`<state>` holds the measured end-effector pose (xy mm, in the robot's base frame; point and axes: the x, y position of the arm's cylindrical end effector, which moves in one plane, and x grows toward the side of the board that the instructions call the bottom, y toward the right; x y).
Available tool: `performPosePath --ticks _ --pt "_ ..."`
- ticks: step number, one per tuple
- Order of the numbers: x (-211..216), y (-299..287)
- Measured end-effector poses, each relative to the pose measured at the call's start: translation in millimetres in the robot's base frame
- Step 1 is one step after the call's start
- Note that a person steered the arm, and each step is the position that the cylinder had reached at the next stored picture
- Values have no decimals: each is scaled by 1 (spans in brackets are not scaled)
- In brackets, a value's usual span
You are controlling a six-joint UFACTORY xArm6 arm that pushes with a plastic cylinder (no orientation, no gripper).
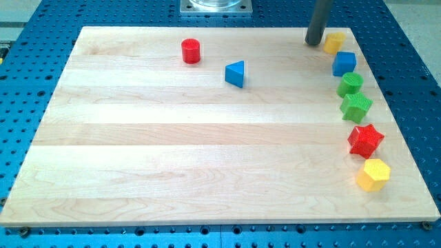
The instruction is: Place the triangle at the top of the vertical line
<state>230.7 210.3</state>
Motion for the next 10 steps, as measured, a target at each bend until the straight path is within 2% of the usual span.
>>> performPosePath --ticks 1,2,3,4,5,6,7,8,9,10 --pt "-3 66" --pt "-11 93" --pt "19 73" --pt "32 79" --pt "57 124" --pt "69 106" --pt "63 99" --pt "-17 60" --pt "-37 -22" --pt "33 -151"
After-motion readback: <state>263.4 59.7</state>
